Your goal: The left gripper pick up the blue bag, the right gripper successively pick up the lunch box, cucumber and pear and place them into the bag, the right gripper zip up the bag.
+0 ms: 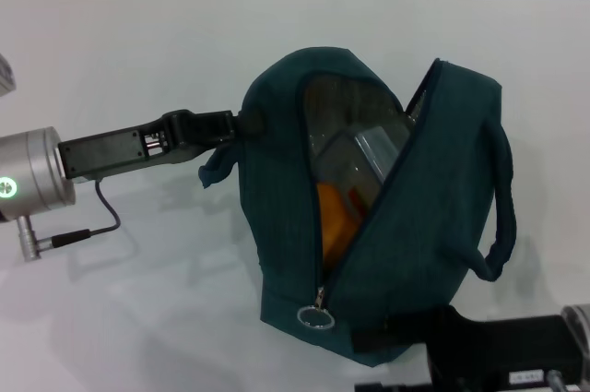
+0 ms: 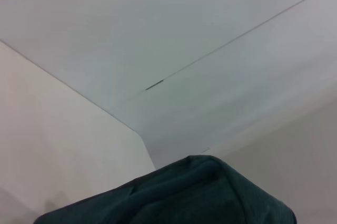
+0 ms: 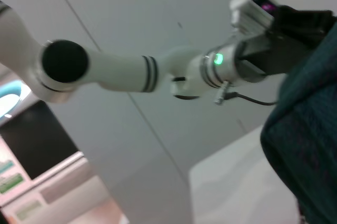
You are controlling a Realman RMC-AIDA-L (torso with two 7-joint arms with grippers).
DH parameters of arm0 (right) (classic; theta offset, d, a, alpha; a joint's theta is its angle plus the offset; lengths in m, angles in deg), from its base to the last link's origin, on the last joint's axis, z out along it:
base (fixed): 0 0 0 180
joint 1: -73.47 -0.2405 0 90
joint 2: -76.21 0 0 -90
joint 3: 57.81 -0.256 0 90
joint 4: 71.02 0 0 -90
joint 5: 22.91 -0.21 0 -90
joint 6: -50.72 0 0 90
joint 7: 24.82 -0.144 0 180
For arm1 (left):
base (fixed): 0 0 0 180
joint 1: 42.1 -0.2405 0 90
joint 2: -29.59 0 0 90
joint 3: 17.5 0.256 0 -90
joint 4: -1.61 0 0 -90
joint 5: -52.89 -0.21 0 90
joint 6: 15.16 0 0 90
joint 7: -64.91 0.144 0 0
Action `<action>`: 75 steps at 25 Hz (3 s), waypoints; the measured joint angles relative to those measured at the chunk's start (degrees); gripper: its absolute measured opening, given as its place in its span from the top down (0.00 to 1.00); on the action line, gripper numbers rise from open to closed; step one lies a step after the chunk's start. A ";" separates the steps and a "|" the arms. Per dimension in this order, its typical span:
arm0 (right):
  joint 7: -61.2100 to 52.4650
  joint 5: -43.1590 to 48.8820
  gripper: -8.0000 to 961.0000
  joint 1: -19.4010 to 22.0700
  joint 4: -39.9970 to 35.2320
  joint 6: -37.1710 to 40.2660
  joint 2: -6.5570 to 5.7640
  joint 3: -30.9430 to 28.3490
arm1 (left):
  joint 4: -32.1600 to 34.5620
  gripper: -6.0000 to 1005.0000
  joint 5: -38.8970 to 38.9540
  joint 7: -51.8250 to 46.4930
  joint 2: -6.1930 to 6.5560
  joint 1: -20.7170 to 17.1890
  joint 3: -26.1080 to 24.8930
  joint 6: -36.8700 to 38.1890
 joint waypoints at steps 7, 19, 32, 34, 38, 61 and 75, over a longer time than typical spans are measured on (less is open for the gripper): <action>2.17 -3.14 0.34 -0.52 -0.57 -5.90 0.07 -0.22 | -1.64 0.93 0.01 0.24 -0.34 -0.10 0.08 -0.03; 1.91 -3.54 0.34 -1.03 -0.56 -7.75 -2.14 -2.54 | -2.80 0.93 -0.40 0.59 -0.37 -0.29 0.24 -0.03; 1.73 -0.94 0.34 -1.42 -0.22 -11.50 -0.21 -2.48 | -2.60 0.93 0.03 0.93 0.08 0.00 -0.01 -0.02; 1.65 -0.15 0.34 -2.08 -0.18 -11.80 0.14 -1.84 | -2.50 0.93 0.01 0.93 0.08 0.02 -0.01 -0.02; 1.39 -1.12 0.34 -2.32 -0.32 -11.90 0.19 -0.92 | -2.41 0.93 0.01 0.99 0.15 0.02 0.00 -0.02; 2.44 -10.98 0.35 -1.09 -2.52 -19.88 0.22 4.81 | -2.33 0.93 -0.37 2.25 0.73 -0.54 0.08 -0.02; 2.48 -10.67 0.37 -1.23 -2.38 -10.92 -0.07 7.03 | -2.31 0.93 -0.44 2.46 2.90 2.07 0.28 -4.60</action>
